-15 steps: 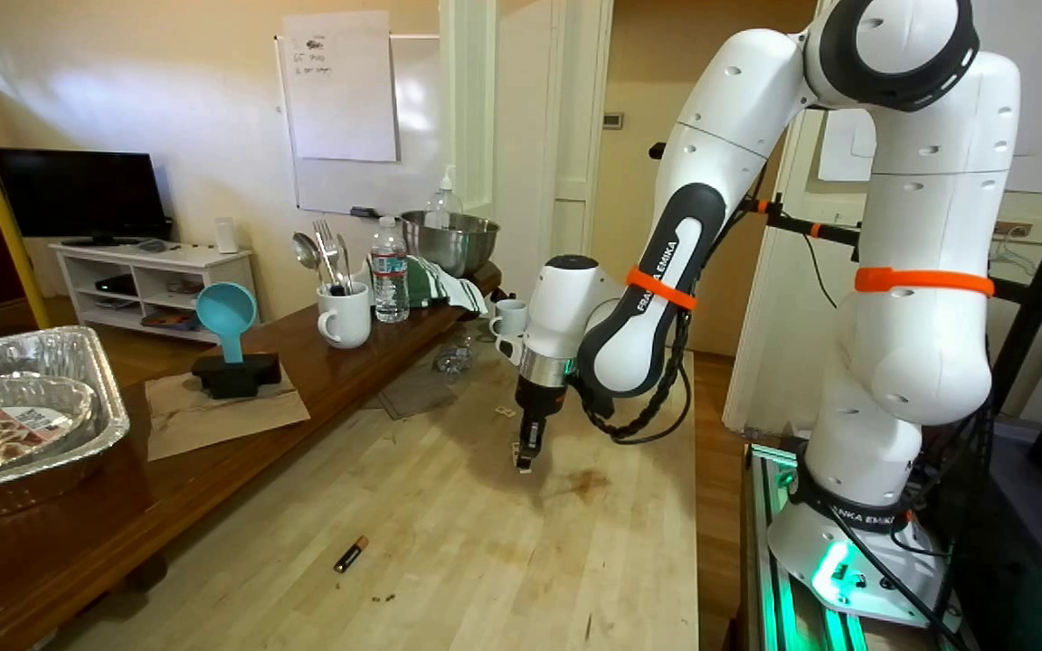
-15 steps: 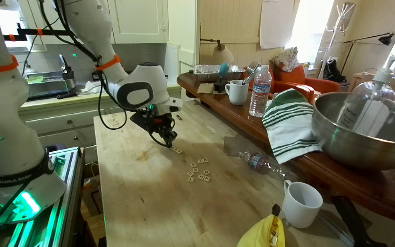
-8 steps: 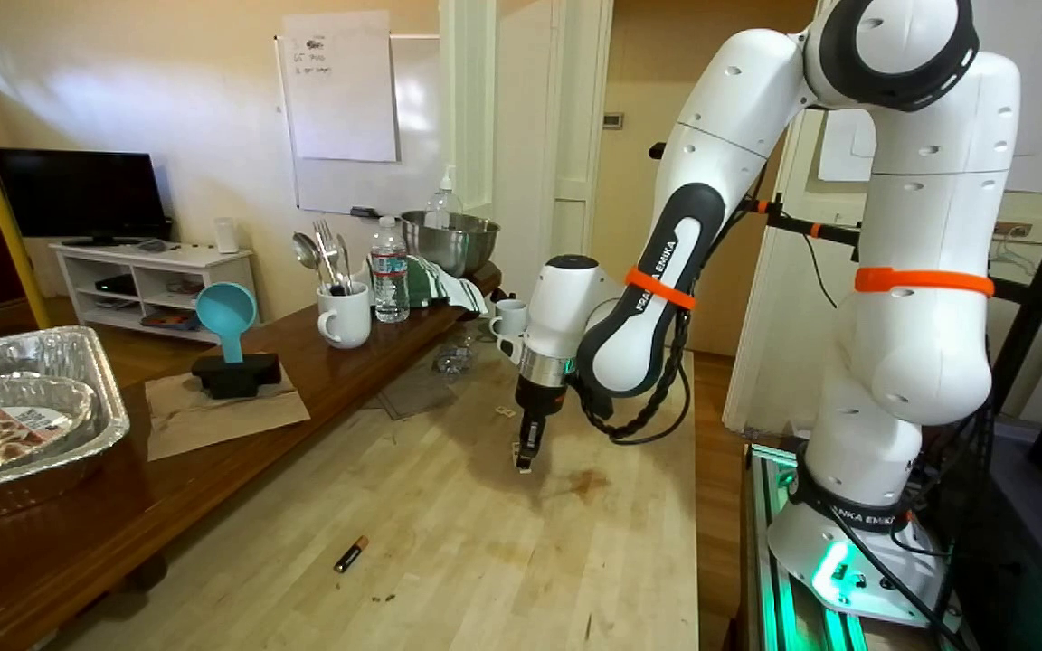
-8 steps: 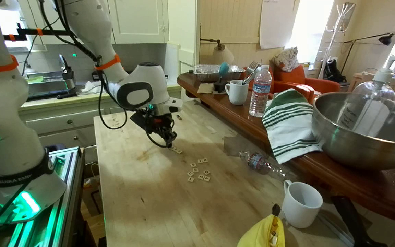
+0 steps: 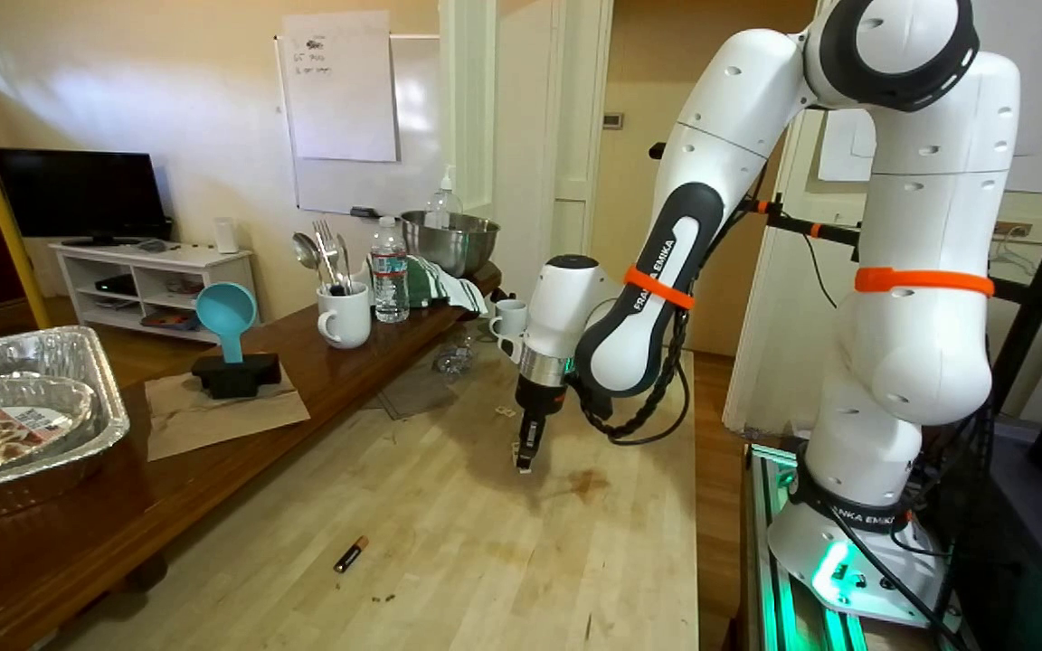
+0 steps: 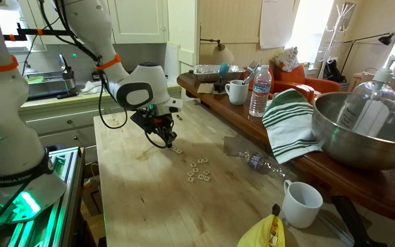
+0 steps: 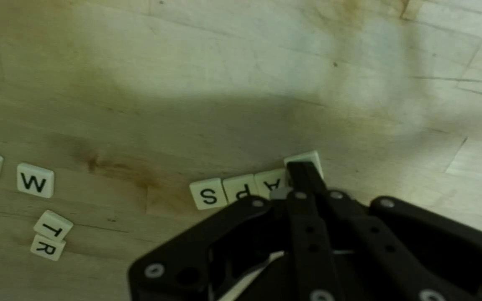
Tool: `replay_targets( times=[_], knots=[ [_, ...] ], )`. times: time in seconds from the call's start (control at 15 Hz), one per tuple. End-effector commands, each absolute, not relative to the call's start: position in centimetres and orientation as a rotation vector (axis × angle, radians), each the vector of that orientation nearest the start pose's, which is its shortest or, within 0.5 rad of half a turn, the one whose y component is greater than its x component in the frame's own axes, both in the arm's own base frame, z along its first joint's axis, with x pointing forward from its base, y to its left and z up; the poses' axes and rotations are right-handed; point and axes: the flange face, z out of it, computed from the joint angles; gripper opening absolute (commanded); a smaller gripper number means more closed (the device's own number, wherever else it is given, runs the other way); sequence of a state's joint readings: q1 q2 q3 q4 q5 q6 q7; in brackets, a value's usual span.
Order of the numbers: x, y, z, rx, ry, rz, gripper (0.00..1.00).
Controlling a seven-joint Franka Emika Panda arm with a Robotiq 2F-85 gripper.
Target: Align the blocks on the table
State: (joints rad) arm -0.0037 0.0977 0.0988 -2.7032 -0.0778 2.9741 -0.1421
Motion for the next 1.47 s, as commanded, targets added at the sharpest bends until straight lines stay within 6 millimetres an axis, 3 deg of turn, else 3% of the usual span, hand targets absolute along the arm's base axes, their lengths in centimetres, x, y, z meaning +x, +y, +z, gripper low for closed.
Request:
replay_targets(
  times=[0.0, 0.73, 1.4],
  knots=[
    [41.66, 5.32, 19.51, -3.093, -0.464, -0.244, 0.0],
    [41.73, 5.9, 19.25, -3.081, -0.431, -0.265, 0.0],
    [41.95, 5.04, 19.38, -3.128, -0.441, -0.259, 0.0]
  ],
)
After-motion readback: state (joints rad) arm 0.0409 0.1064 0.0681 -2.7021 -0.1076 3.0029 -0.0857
